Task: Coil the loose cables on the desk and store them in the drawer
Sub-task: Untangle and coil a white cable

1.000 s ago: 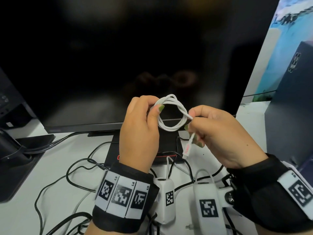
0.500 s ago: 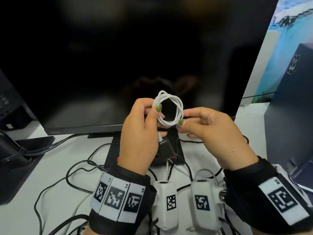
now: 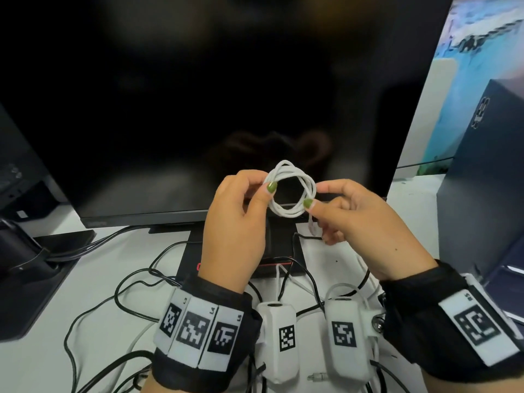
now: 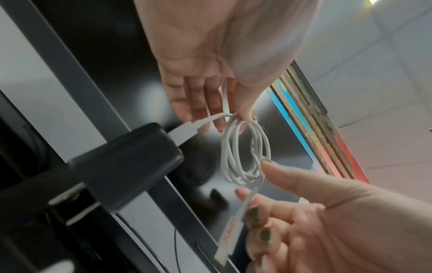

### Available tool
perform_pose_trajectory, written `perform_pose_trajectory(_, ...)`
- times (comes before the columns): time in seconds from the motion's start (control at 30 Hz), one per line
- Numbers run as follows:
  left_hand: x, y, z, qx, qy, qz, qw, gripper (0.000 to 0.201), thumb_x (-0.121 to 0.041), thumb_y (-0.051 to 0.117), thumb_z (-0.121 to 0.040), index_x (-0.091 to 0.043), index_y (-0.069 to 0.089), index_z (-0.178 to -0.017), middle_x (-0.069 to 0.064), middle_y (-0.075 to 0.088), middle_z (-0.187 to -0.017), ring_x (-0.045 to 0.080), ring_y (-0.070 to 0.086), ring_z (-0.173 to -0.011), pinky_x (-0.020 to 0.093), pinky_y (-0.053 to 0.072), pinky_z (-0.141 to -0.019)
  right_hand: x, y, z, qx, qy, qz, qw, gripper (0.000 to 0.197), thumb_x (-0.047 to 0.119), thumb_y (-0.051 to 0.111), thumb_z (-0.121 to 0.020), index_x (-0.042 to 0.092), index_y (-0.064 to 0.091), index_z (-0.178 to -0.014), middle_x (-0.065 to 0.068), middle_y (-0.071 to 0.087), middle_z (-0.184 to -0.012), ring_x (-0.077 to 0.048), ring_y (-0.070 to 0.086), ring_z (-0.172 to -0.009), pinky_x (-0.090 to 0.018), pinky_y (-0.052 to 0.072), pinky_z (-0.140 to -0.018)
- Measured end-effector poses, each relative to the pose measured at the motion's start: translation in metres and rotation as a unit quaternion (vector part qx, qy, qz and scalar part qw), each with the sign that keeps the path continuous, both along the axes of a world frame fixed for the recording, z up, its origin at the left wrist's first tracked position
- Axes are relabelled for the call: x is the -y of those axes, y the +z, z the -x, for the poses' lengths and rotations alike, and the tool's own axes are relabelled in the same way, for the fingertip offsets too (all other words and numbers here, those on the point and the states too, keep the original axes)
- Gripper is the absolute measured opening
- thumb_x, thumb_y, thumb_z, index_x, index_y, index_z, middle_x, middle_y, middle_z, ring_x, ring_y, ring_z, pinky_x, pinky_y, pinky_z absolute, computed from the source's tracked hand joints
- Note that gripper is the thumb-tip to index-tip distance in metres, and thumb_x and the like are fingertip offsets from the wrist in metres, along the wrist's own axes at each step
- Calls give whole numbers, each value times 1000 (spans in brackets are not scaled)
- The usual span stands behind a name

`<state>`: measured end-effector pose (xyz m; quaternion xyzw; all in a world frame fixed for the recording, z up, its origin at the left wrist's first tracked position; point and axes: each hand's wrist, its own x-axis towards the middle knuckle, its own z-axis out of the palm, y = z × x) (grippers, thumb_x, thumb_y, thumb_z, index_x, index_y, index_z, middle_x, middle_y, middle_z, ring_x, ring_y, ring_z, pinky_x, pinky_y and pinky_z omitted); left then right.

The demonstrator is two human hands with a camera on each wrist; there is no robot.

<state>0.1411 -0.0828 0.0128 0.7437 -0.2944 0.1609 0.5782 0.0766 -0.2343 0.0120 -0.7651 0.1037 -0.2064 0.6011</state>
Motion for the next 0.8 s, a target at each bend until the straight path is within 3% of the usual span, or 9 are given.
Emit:
perform_pose_trajectory(0.17, 5, 2, 21, -11, -29, -22, 999, 10, -29, 54, -93, -33, 63, -95, -10, 54, -93, 1, 54, -79, 8, 43, -69, -2, -7, 18, -44, 7, 68, 997, 20, 40, 66, -83, 34, 63, -102, -6, 58, -76, -21, 58, -71, -35, 56, -68)
perform_pose_trajectory(0.27, 3, 5, 30, -21, -51, -26, 998, 10, -27, 53, -94, -31, 63, -96, -4, 60, -94, 6, 58, -78, 23, 52, -71, -4, -5, 34, -59, 14, 113, 992, 14, 44, 63, -84, 32, 66, -92, -13, 61, -94, -29, 58, -86, -40, 51, -75)
perform_pose_trajectory(0.33, 0, 12, 37, -23, -59, -23, 998, 10, -27, 53, -94, -29, 62, -96, -2, 63, -94, 12, 61, -81, 34, 54, -73, -7, -2, 47, -56, 25, 126, 990, 8, 43, 67, -80, 39, 66, -88, -6, 61, -96, -18, 55, -81, -31, 47, -74)
perform_pose_trajectory(0.43, -3, 22, 52, -29, -95, -18, 995, 11, -23, 52, -95, -25, 62, -97, 1, 64, -93, 13, 62, -82, 24, 52, -66, -8, 3, 68, -67, 38, 162, 984, 20, 40, 76, -71, 49, 61, -78, 8, 55, -97, 6, 49, -76, -17, 36, -70)
perform_pose_trajectory(0.5, -1, 28, 64, -33, -124, -14, 992, 11, -19, 51, -96, -20, 63, -97, 2, 64, -91, 10, 62, -77, 19, 51, -63, -8, 6, 81, -73, 41, 169, 982, 29, 37, 79, -68, 47, 63, -91, 10, 57, -104, 6, 52, -87, -16, 38, -75)
perform_pose_trajectory(0.57, 1, 34, 76, -38, -146, -11, 988, 12, -17, 51, -97, -17, 63, -98, 1, 65, -88, 11, 62, -74, 24, 55, -66, -6, 8, 93, -66, 29, 161, 984, 32, 34, 80, -68, 41, 65, -95, 9, 61, -111, -1, 55, -97, -20, 43, -83)
perform_pose_trajectory(0.67, 7, 36, 93, -51, -159, -7, 986, 13, -16, 49, -98, -16, 62, -98, 0, 65, -82, 13, 64, -72, 32, 59, -70, 0, 10, 113, -65, 15, 156, 986, 28, 30, 80, -70, 31, 67, -95, 10, 68, -105, -7, 61, -97, -29, 46, -91)
perform_pose_trajectory(0.73, 13, 35, 102, -68, -167, 5, 984, 13, -15, 49, -98, -12, 61, -99, 0, 63, -78, 10, 63, -68, 31, 59, -68, 3, 12, 126, -56, 21, 132, 989, 27, 24, 79, -72, 25, 68, -97, 7, 72, -96, -12, 66, -89, -31, 51, -86)
perform_pose_trajectory(0.8, 20, 32, 109, -103, -173, 11, 979, 13, -13, 49, -98, -8, 61, -99, 2, 61, -74, 7, 62, -64, 26, 58, -66, 7, 12, 139, -53, 21, 117, 991, 30, 15, 79, -73, 21, 67, -100, 4, 73, -92, -13, 68, -83, -22, 54, -77)
